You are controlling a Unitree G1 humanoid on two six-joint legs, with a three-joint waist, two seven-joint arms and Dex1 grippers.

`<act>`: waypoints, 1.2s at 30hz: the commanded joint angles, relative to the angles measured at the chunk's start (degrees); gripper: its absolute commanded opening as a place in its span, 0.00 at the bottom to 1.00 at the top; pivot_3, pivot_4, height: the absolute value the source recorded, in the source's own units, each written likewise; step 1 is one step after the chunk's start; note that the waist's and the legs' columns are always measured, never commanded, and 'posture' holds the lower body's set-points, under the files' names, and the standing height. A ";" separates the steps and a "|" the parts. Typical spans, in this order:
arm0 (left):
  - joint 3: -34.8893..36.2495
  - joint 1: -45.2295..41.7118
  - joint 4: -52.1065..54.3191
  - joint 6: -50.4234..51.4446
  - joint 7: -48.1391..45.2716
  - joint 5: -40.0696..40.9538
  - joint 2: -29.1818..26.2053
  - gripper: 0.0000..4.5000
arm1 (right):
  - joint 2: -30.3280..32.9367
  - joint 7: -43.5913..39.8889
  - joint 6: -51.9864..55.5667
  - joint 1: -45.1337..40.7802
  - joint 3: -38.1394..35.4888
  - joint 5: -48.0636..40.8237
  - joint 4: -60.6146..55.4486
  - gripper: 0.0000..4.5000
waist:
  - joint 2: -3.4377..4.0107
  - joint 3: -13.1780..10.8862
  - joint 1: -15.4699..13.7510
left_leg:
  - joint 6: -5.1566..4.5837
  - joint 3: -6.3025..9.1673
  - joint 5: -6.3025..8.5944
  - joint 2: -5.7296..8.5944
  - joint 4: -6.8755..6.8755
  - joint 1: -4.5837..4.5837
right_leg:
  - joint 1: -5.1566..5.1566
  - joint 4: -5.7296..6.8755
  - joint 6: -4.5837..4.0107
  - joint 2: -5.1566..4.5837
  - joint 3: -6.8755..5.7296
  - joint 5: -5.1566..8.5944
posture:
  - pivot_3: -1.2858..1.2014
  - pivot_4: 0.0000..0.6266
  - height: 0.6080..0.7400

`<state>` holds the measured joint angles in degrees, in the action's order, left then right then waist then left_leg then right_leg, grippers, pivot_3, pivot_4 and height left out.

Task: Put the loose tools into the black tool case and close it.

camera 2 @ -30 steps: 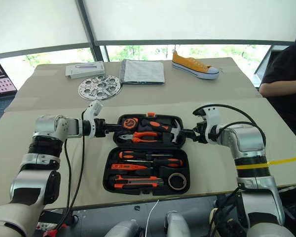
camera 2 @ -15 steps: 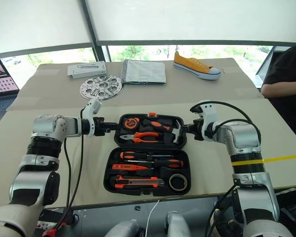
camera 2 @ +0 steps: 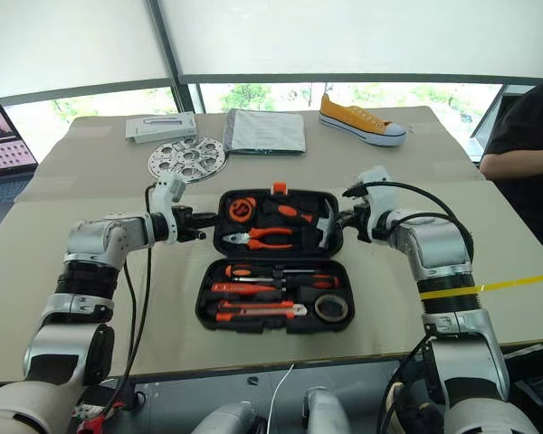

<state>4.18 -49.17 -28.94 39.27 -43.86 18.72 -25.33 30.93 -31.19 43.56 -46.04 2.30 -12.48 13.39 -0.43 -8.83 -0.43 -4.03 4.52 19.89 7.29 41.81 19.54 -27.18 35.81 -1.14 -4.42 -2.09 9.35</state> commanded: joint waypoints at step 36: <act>4.81 32.76 40.39 -10.32 -6.08 8.52 -14.69 0.63 | 17.78 -18.56 -6.31 40.59 -20.48 -22.56 -40.21 0.43 | 0.13 0.08 -0.64 | -0.06 0.03 0.03 -0.15 -0.84 -0.80 | 0.77 -0.83 -0.01 0.18 0.00 0.01 | 0.52 0.24 1.00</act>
<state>8.18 -16.29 8.55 27.50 -49.12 25.96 -38.80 47.47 -47.85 39.07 -6.25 -16.71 -34.97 -24.09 -0.30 -8.75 -1.08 -4.10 4.55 19.93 7.15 40.97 18.74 -26.41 34.98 -1.15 -4.25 -2.08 9.37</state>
